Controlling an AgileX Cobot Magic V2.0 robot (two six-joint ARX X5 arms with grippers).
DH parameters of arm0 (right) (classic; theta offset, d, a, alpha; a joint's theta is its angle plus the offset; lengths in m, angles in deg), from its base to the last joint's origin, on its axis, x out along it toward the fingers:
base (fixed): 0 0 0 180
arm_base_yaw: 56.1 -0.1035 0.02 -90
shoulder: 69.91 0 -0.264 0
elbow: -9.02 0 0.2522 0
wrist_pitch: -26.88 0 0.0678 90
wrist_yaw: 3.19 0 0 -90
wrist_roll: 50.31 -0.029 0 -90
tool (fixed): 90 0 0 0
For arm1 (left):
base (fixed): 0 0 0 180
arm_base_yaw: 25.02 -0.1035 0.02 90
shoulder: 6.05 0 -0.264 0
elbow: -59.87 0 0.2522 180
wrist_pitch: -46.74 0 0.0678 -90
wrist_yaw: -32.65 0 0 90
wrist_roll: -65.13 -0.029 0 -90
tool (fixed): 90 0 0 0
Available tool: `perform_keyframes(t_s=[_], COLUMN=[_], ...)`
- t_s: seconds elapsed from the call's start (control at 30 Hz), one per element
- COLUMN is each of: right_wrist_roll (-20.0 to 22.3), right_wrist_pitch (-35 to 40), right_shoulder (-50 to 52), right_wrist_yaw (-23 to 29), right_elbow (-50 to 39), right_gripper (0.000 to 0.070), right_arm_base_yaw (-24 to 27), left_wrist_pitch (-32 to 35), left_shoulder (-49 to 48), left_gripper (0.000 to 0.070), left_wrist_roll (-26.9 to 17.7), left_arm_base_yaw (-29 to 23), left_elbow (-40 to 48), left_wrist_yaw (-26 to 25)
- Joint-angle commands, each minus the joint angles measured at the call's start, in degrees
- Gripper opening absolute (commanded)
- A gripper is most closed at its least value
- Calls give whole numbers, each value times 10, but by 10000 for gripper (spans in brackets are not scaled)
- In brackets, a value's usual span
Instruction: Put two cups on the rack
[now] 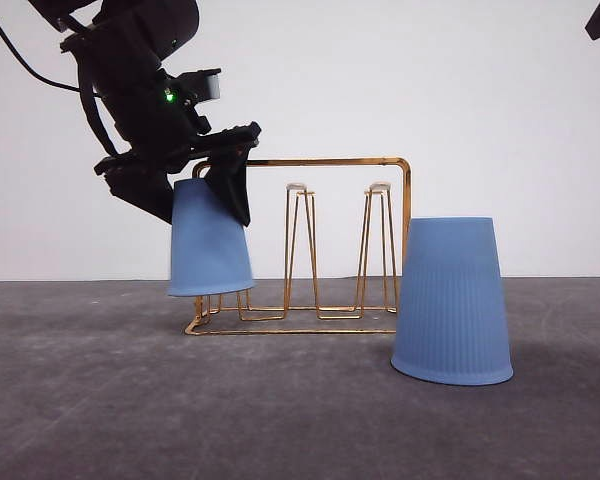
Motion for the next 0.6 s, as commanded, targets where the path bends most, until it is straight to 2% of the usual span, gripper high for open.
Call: perform_keyframes(t_s=[0.0,0.1,0.23,0.33,0.43,0.57], right_wrist_roll=[-8,-8,-8,-8,-8,-8], right_wrist_pitch=[6,6,6,6,6,6], right_shoulder=[-1,-1,-1,-1,-1,-1], right_wrist_yaw=[0,0,0,-1,-1,-3], right_elbow=[7,7,7,7,7,7], right_gripper=[489,489,489,489,489,489], right_arm_base_yaw=[-2,-2,-2,-3,-2,-3], left_wrist_pitch=[-35,-138,-238,-275,-313,-312], left_shoulder=[-6,-18,-50,-85,-117,-176], left_gripper=[487,485,473,471,470,466], left_wrist_roll=[1,-2,-7,-7,-12,-14], left_arm_base_yaw=[1,-3,-7,-12,-14,-18], left_elbow=[-30,-75,-116,-117,-112,-53], left_wrist_yaw=[-1,-7,-57,-90,-94,-96])
